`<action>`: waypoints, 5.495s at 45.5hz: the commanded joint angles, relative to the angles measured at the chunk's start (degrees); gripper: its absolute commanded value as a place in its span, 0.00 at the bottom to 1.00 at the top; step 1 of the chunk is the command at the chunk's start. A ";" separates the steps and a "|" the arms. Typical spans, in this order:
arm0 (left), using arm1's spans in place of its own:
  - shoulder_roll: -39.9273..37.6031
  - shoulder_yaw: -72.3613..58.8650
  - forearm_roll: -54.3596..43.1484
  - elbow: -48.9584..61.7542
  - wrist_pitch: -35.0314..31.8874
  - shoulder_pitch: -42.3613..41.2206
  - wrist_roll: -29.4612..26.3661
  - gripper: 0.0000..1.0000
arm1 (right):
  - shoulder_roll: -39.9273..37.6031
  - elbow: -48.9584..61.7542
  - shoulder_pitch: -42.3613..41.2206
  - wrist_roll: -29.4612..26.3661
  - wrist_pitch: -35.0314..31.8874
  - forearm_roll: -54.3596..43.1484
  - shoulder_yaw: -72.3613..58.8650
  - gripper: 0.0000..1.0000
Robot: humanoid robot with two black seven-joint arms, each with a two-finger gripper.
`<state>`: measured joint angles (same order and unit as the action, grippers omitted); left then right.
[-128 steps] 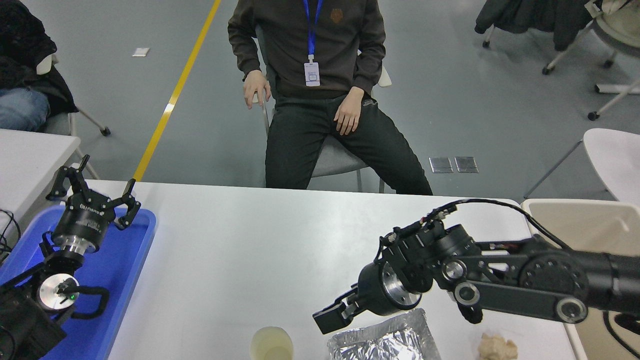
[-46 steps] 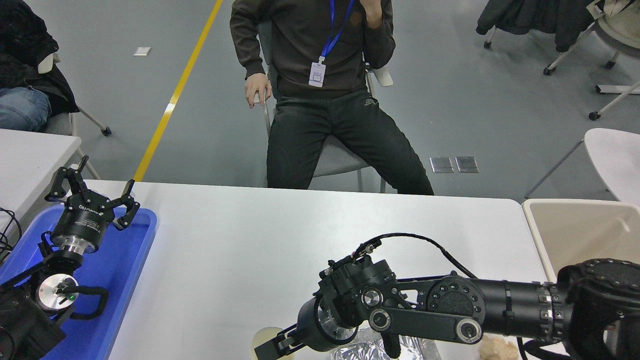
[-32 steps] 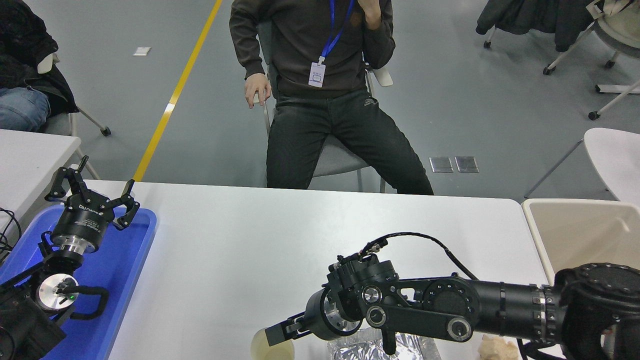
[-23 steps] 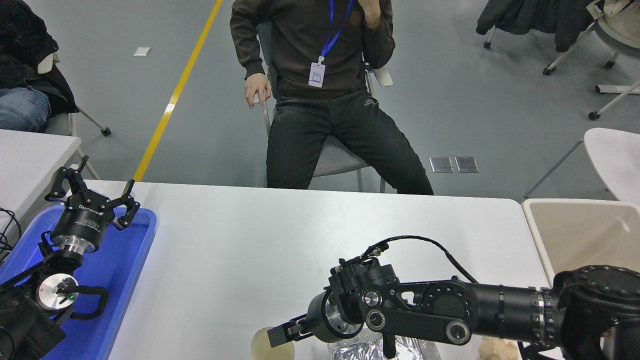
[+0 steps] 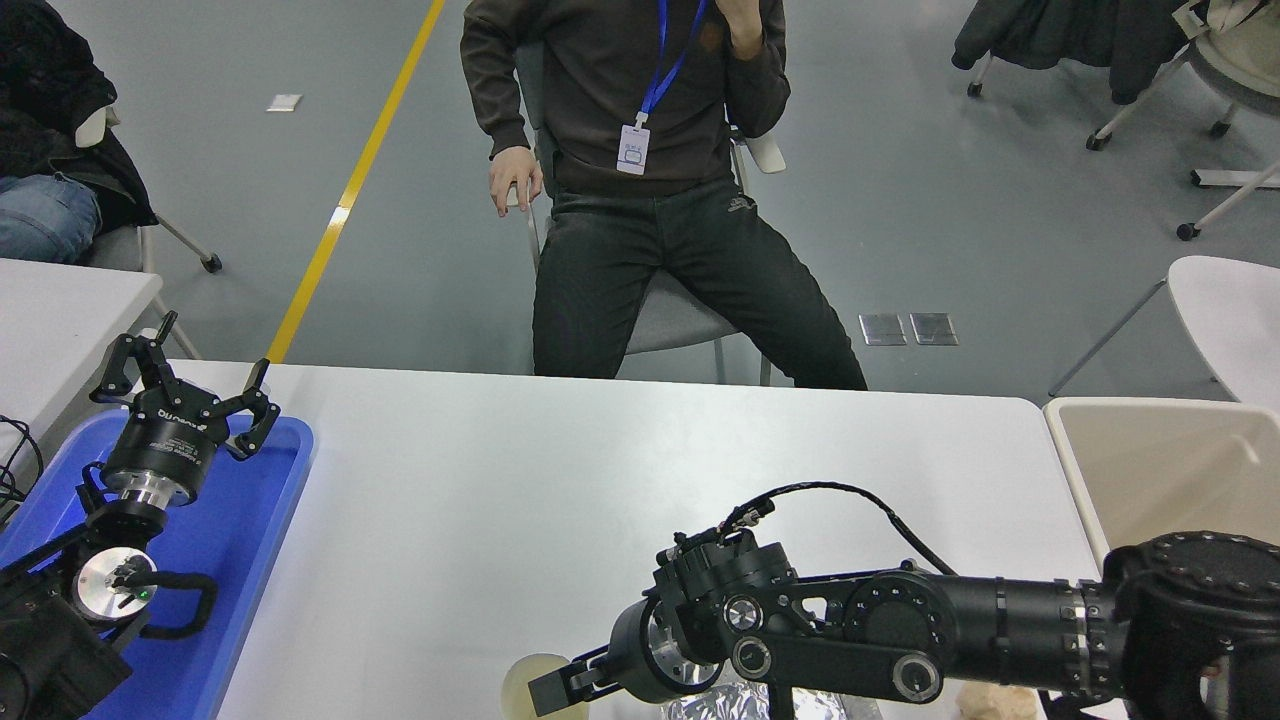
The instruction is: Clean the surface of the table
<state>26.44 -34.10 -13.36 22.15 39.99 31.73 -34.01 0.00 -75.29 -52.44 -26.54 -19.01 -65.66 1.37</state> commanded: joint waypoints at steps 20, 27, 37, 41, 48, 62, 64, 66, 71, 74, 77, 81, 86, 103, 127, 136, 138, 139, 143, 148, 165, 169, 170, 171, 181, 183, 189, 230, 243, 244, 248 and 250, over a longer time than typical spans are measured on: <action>0.01 0.00 0.00 0.00 0.00 0.00 0.00 1.00 | 0.00 0.41 0.32 4.57 0.11 -2.11 -1.55 0.00; 0.01 0.00 0.00 0.00 0.00 0.00 0.00 1.00 | 0.00 -0.12 0.41 4.83 -0.15 -1.84 -0.93 0.00; 0.01 0.00 0.00 0.00 0.00 0.00 0.00 1.00 | -1.13 -4.51 -0.12 5.54 -1.21 1.13 -0.14 0.00; 0.01 0.00 0.00 0.00 0.00 0.00 0.00 1.00 | -4.73 -6.71 -0.73 5.54 -2.43 5.97 1.00 0.00; 0.01 0.00 0.00 0.00 0.00 0.00 0.00 1.00 | -11.06 -11.01 -2.05 5.27 -5.25 7.65 5.48 0.00; 0.01 0.00 0.00 0.00 0.00 0.00 0.00 1.00 | -21.52 -16.20 -5.30 4.66 -10.87 8.09 12.78 0.00; 0.01 0.00 0.00 0.00 0.00 0.00 0.00 1.00 | -22.67 -16.99 -5.48 4.57 -11.31 8.79 12.96 0.00; 0.01 0.00 0.00 0.00 0.00 0.00 0.00 1.00 | -23.72 -17.78 -5.83 4.48 -11.49 9.75 13.40 0.00; 0.01 0.00 0.00 0.00 0.00 0.00 0.00 1.00 | -25.83 -18.75 -7.50 4.48 -12.98 12.22 15.42 0.00; 0.01 0.00 0.00 0.00 0.00 0.00 0.00 1.00 | -27.50 -20.07 -8.03 4.39 -13.25 12.40 16.03 0.00; 0.01 0.00 0.00 0.00 0.00 0.00 0.00 1.00 | -29.08 -21.30 -8.20 4.31 -13.42 12.40 17.44 0.00; 0.01 0.00 0.00 0.00 0.00 0.00 0.00 1.00 | -30.67 -22.44 -8.99 3.78 -13.60 12.40 17.70 0.00; 0.01 0.00 0.00 0.00 0.00 0.00 0.00 1.00 | -32.78 -23.24 -10.92 3.51 -13.60 12.40 17.88 0.00; 0.01 0.00 0.00 0.00 0.00 0.00 0.00 1.00 | -41.39 -23.50 -14.53 3.87 -17.38 14.07 23.33 0.00; 0.01 0.00 0.00 0.00 0.00 0.00 0.00 1.00 | -55.45 -21.83 -13.92 5.36 -18.35 13.98 26.93 0.00; 0.01 0.00 0.00 0.00 0.00 0.00 0.00 1.00 | -58.44 -19.55 -13.92 9.84 -18.61 13.28 27.20 0.00; 0.01 0.00 0.00 0.00 0.00 0.00 0.00 1.00 | -58.79 -18.67 -14.00 10.98 -18.70 13.01 27.20 0.00; 0.01 0.00 0.00 0.00 0.00 0.00 0.00 1.00 | -59.06 -18.41 -14.01 11.33 -18.70 12.75 27.11 0.00; 0.01 0.00 0.00 0.00 0.00 0.00 0.00 1.00 | -60.20 -17.61 -13.92 13.00 -18.70 11.61 26.76 0.00; 0.01 0.00 0.00 0.00 0.00 0.00 0.00 1.00 | -62.22 -17.44 -13.92 15.81 -18.70 10.90 26.23 0.00; 0.01 0.00 0.00 0.08 0.00 0.00 0.00 1.00 | -67.84 -14.36 -13.74 23.72 -20.72 5.81 25.26 0.00; 0.01 0.00 0.00 0.00 0.00 0.00 0.00 1.00 | -68.90 -13.13 -12.78 25.57 -20.72 5.01 25.18 0.00; 0.01 0.00 0.00 0.00 0.00 0.00 0.00 1.00 | -69.25 -12.87 -12.51 25.92 -20.72 5.01 25.18 0.00; 0.01 0.00 0.00 0.00 0.00 0.00 0.00 1.00 | -69.60 -12.78 -12.16 26.45 -20.72 5.01 25.18 0.00; 0.01 0.00 0.00 0.00 0.00 0.00 0.00 1.00 | -71.01 -9.88 -9.79 28.91 -20.19 4.05 25.26 0.00; 0.01 0.00 0.00 0.00 0.00 0.00 0.00 1.00 | -71.01 -8.92 -9.17 29.27 -20.11 3.96 25.26 0.00; 0.01 0.00 0.00 0.00 0.00 0.00 0.00 1.00 | -71.45 -6.46 -8.29 31.11 -20.11 3.69 25.18 0.00; -0.07 0.00 0.00 0.08 0.00 0.00 0.00 1.00 | -68.73 21.22 10.33 48.16 -9.56 -0.35 25.18 0.00; 0.01 0.00 0.00 0.00 0.00 0.00 0.00 1.00 | -66.45 31.16 14.65 55.01 -8.24 0.00 24.04 0.00; 0.01 0.00 0.00 0.00 0.00 0.00 0.00 1.00 | -65.92 32.39 14.65 55.54 -7.89 0.00 23.69 0.00; 0.01 0.00 0.00 0.00 0.00 0.00 0.00 1.00 | -63.63 38.27 14.65 57.30 -6.57 0.00 21.84 0.00; 0.01 0.00 0.00 0.00 0.00 0.00 0.00 1.00 | -62.41 41.26 14.65 58.44 -6.13 0.00 20.79 0.00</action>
<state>26.44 -34.10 -13.36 22.15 39.99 31.73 -34.01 -66.53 -46.35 -39.91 26.56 -27.78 -65.75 25.31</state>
